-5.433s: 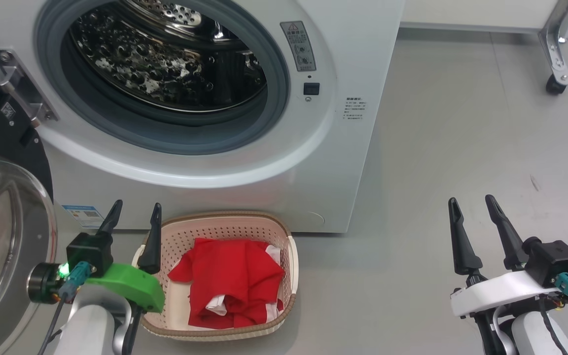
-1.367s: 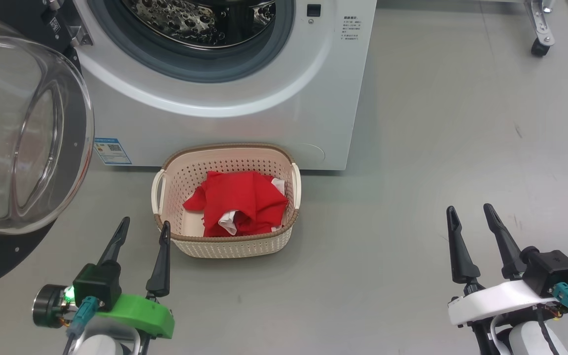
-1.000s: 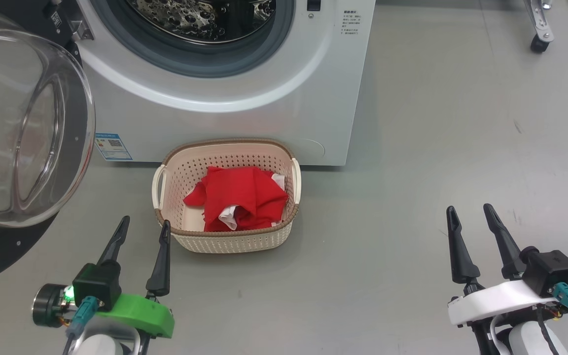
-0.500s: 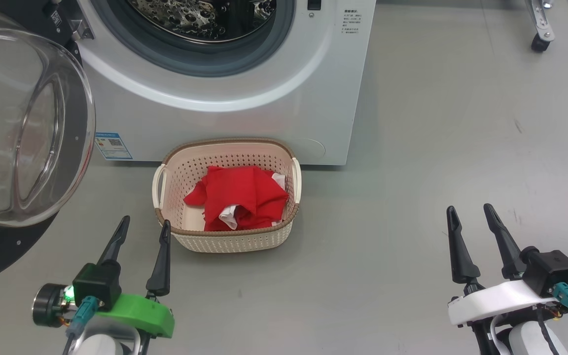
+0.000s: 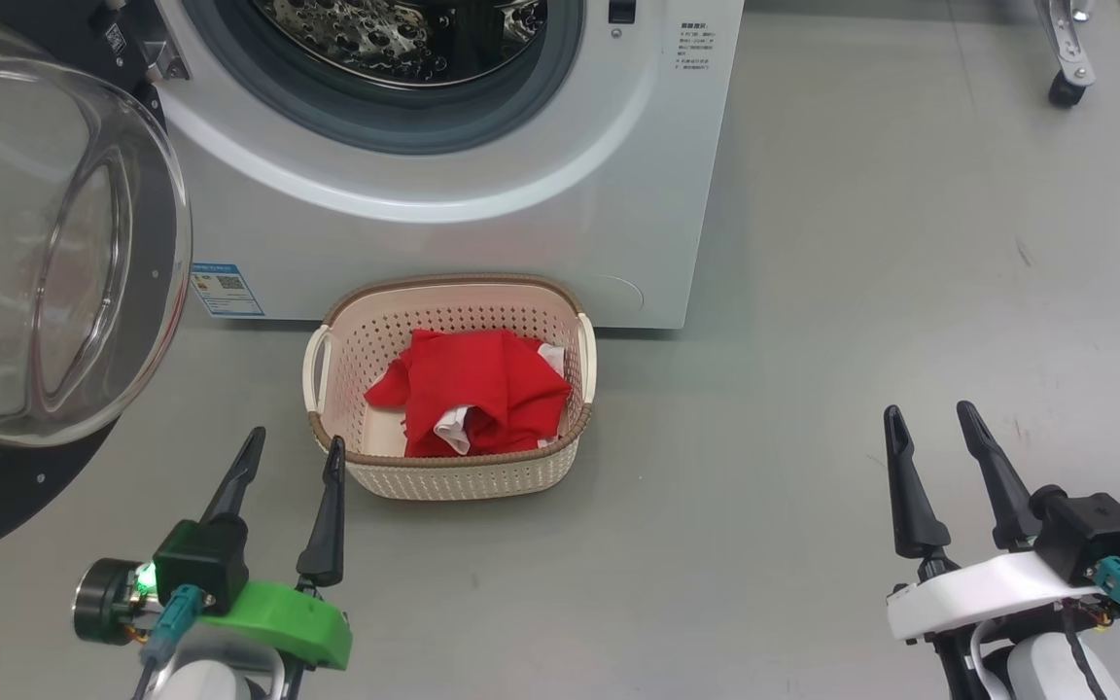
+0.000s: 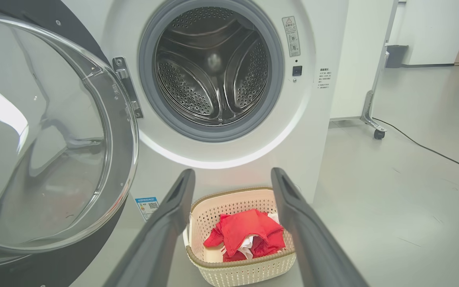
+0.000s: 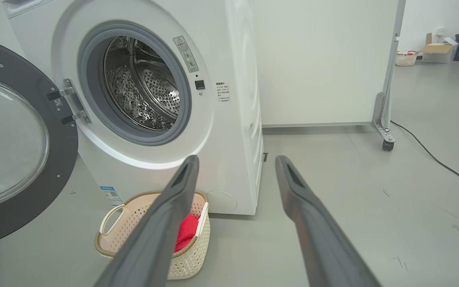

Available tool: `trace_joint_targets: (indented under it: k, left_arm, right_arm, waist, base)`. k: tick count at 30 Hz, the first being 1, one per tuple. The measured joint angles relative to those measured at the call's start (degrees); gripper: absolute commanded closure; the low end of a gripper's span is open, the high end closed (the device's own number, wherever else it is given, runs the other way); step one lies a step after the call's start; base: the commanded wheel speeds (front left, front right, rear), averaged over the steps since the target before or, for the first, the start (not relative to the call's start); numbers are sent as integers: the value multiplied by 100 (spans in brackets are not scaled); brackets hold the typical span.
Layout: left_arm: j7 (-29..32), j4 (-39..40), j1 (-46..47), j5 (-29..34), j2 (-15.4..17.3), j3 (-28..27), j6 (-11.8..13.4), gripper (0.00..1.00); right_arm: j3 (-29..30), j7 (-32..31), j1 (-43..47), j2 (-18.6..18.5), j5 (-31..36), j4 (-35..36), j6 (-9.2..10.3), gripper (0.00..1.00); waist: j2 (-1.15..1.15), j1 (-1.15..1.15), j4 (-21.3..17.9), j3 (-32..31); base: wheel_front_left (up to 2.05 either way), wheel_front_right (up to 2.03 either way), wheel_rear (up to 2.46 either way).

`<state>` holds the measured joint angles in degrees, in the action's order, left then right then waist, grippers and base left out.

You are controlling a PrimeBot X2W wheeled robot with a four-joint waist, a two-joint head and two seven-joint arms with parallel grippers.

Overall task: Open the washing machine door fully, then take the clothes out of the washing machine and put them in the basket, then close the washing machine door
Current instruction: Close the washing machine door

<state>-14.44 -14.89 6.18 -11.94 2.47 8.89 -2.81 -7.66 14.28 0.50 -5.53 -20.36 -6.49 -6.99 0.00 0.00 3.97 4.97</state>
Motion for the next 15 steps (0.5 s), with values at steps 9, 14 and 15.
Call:
trace_joint_targets:
  k: [9, 14, 15]
  left_arm:
    - [0, -63, 1, -70, -3, 210, -1, 0]
    - [0, -78, 1, -110, -3, 216, 4, 0]
    - [0, -78, 1, -114, -3, 221, 7, 0]
  right_arm:
    - [111, 0, 21, -25, 0, 41, 2, 0]
    - [104, 0, 35, -52, 0, 59, 2, 0]
    - [102, 0, 40, -59, 0, 59, 2, 0]
  waist:
    - [0, 0, 264, -13]
    - [0, 0, 524, -11]
    - [0, 0, 583, -10]
  base:
    - [0, 0, 0]
    - [0, 0, 0]
    - [0, 0, 0]
